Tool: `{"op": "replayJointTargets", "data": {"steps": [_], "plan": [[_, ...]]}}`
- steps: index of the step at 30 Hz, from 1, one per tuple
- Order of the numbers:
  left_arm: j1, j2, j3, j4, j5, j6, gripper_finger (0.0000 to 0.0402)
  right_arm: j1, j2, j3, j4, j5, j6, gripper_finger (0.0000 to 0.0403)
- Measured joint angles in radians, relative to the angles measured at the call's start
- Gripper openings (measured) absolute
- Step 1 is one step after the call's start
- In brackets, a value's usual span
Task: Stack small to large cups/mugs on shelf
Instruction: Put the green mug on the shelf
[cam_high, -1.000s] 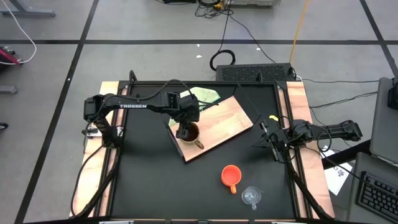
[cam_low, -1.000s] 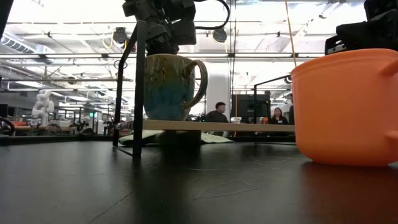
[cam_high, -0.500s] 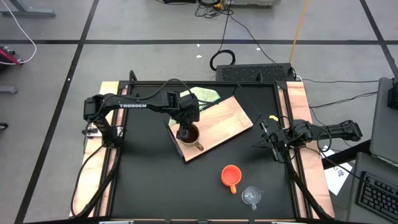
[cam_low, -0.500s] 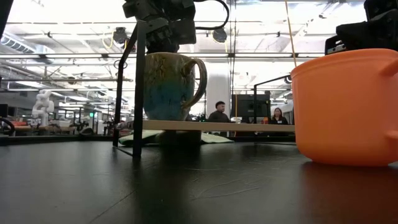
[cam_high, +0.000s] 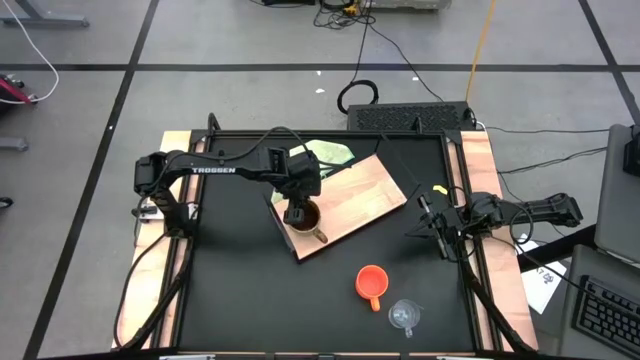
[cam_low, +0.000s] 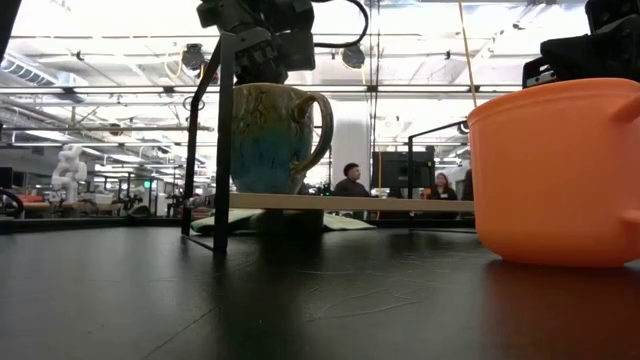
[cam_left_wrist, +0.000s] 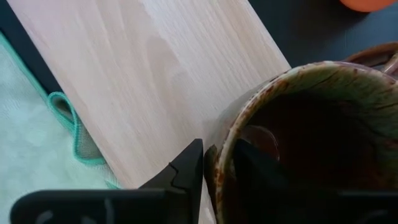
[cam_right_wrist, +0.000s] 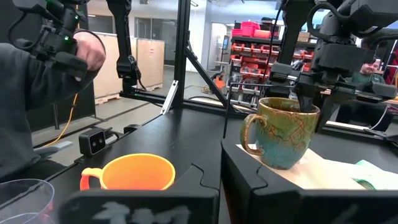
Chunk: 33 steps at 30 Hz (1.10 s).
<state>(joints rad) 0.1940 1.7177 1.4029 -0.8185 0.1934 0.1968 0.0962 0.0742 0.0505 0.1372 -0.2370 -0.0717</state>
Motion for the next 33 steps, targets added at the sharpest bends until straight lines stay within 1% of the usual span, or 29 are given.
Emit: {"op": "replayJointTargets", "data": {"steps": [3,7,12,16,20,27,33], "plan": [[0.0,0.0,0.001,0.0,-0.014,0.001,0.0126,0.0,0.0,0.0,0.0,0.0,0.0,0.0],[0.0,0.0,0.001,0.0,-0.028,-0.009,0.0195,0.0,0.0,0.0,-0.007,0.0,0.007,0.0],[0.0,0.0,0.001,0.0,-0.095,-0.017,0.0274,0.0,0.0,0.0,-0.014,0.0,0.007,0.0],[0.0,0.0,0.001,0.0,-0.103,-0.028,0.0314,0.0,0.0,0.0,-0.014,0.0,0.007,0.0],[0.0,0.0,0.001,-0.002,-0.109,-0.035,0.0332,0.0,0.0,0.0,-0.014,0.0,0.007,0.0],[0.0,0.0,0.001,-0.011,-0.119,-0.035,0.0323,0.0,0.0,0.0,-0.014,0.0,0.007,0.0],[-0.001,0.0,0.035,-0.071,-0.119,-0.054,0.0322,0.0,0.0,0.0,-0.014,0.0,0.005,0.0]]}}
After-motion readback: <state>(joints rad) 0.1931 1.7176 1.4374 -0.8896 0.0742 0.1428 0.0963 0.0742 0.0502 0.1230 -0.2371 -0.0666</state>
